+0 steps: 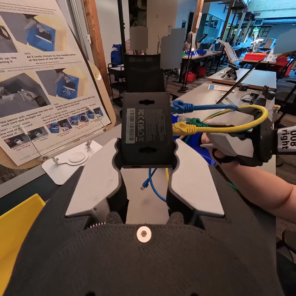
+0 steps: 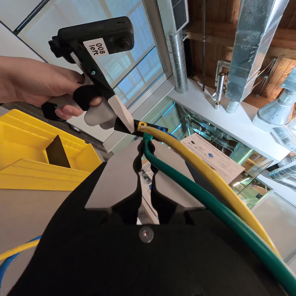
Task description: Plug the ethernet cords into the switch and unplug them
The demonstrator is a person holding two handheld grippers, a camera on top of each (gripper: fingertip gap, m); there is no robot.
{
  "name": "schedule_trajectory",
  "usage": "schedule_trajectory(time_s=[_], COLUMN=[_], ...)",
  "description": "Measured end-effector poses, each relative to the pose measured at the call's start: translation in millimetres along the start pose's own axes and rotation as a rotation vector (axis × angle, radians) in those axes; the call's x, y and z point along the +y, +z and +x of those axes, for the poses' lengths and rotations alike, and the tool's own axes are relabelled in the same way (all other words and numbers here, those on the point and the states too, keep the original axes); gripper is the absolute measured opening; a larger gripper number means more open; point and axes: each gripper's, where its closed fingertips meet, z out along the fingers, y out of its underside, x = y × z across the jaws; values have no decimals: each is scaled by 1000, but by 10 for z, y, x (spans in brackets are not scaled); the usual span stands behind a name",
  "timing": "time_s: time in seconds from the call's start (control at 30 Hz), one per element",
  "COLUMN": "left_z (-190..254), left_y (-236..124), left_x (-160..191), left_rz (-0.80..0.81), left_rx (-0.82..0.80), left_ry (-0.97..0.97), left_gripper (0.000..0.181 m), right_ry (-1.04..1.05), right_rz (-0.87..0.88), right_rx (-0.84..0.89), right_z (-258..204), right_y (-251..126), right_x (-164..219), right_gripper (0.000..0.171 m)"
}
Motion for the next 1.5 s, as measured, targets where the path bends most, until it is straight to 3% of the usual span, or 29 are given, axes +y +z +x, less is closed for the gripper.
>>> schedule_trajectory(time_s=[0.57, 1.5], left_z=[-10, 37], left_y=[34, 28], left_x=[110, 133], left_rz=[-73, -115], left_rx=[-7, -73], left_ry=[67, 227], left_gripper=[60, 60], right_ry=[28, 30], right_rz=[-66, -22], right_rx=[-29, 6], right_z=[-54, -36], right_y=[60, 41], right_x=[84, 41], right_gripper=[7, 7])
